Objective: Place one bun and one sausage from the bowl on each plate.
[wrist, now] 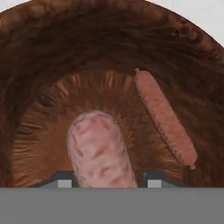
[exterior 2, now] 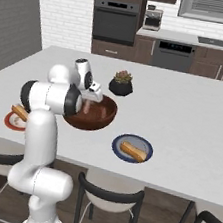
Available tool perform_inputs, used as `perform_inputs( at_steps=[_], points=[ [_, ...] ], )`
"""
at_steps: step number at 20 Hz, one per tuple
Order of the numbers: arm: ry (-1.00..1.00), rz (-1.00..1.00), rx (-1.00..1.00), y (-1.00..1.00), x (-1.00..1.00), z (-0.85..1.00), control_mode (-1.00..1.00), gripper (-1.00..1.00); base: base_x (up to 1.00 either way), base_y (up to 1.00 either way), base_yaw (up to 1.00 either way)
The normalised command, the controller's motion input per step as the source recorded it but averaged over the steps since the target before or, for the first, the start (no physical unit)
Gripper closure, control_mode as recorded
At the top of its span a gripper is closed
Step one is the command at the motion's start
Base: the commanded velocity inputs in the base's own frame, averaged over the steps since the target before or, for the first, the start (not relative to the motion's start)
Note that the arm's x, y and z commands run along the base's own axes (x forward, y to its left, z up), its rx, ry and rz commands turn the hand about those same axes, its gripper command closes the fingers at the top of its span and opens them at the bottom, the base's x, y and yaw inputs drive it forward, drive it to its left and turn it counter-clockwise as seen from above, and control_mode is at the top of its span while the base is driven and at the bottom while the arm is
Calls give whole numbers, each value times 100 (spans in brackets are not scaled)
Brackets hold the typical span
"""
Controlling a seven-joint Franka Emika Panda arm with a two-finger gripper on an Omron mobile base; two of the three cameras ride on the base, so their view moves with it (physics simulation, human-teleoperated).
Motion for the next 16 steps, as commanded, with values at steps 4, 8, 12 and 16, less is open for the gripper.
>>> perform_inputs(
  at_steps=[4,8,12,16],
  points=[
    [-6,1,14,46,-100,100,-100,100,0,0,0],
    [1,6,1,100,-84,99,-100,100,0,0,0],
    [6,9,1,100,-37,86,-100,100,0,0,0],
    [27,5,1,100,0,58,-100,100,0,0,0]
  ],
)
